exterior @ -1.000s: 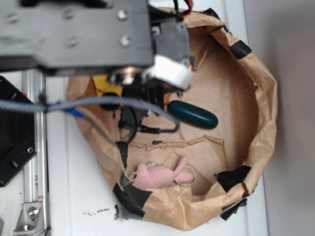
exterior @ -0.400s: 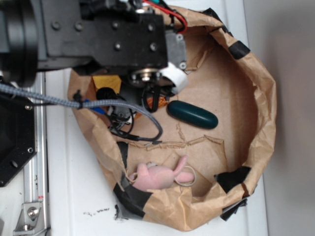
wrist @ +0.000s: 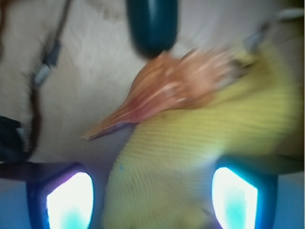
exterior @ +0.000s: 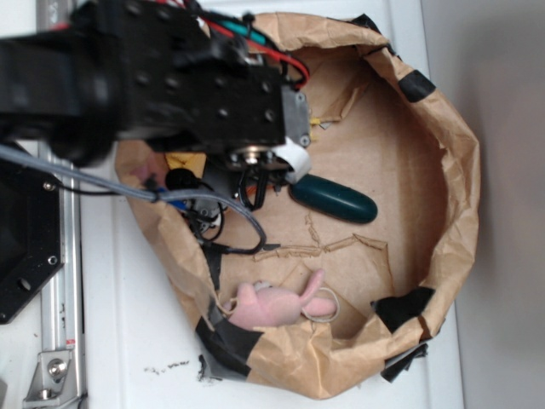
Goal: Grab the yellow cloth.
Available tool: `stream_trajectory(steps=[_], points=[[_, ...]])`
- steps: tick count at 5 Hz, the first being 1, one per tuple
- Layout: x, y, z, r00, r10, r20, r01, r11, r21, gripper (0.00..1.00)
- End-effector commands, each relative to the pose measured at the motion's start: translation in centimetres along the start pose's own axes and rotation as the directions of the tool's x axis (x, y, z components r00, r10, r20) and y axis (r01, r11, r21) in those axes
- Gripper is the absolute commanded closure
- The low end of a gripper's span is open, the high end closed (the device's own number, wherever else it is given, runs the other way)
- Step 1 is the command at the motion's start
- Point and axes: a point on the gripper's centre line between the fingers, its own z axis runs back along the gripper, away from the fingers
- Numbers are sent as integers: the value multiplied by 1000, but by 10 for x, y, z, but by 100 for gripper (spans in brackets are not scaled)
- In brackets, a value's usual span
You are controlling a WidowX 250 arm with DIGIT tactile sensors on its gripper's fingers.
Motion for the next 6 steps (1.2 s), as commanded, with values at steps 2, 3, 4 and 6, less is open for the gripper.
stream_trajectory(steps=[2, 3, 4, 6], points=[[-24, 18, -13, 998, 67, -15, -67, 998, -12, 0], [-21, 19, -10, 991, 127, 49, -127, 992, 9, 0], [-16, 22, -4, 977, 179, 117, -181, 983, 12, 0], [-12, 22, -8, 963, 225, 149, -228, 974, 7, 100]])
